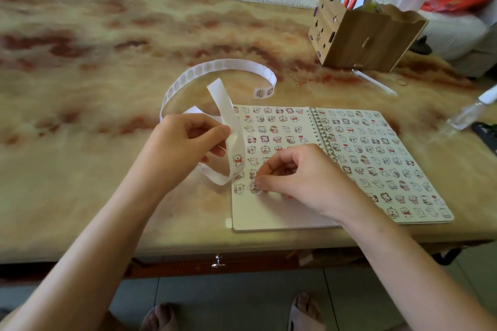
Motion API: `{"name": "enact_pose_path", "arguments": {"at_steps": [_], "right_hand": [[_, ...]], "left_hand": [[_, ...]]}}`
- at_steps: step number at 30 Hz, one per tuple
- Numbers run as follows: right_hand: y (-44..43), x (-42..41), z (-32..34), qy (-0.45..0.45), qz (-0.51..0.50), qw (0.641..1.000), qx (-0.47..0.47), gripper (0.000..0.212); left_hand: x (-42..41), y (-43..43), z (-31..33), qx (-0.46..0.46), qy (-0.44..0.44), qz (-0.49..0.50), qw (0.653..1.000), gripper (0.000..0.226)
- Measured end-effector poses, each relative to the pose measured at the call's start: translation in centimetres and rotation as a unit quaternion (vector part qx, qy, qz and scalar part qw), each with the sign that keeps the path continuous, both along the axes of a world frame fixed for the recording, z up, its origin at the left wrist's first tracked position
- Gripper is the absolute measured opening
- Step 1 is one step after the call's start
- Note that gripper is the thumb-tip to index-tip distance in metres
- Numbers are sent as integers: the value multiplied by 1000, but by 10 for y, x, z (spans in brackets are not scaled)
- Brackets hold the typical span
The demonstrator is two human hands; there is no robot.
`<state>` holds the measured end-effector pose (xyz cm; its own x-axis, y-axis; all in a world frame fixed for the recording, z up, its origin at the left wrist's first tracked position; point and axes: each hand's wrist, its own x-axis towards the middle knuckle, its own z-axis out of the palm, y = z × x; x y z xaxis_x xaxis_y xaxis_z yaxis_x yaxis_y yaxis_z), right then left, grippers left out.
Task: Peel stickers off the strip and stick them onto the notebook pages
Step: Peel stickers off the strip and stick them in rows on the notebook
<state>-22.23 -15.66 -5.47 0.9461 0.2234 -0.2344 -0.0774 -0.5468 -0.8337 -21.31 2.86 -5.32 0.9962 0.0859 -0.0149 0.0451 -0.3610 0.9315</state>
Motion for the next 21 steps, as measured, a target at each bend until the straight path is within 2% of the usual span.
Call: {"name": "enact_pose_path", "arguments": {"at_steps": [14, 21], "right_hand": [[1, -1, -2, -37, 11, 999, -21, 4], [2, -4, -8, -79, 5, 993, -83, 6]], "left_hand": [[0, -1, 0, 2, -3, 0, 1000, 14], [1, -1, 0, 3, -5, -1, 1000, 14]]}}
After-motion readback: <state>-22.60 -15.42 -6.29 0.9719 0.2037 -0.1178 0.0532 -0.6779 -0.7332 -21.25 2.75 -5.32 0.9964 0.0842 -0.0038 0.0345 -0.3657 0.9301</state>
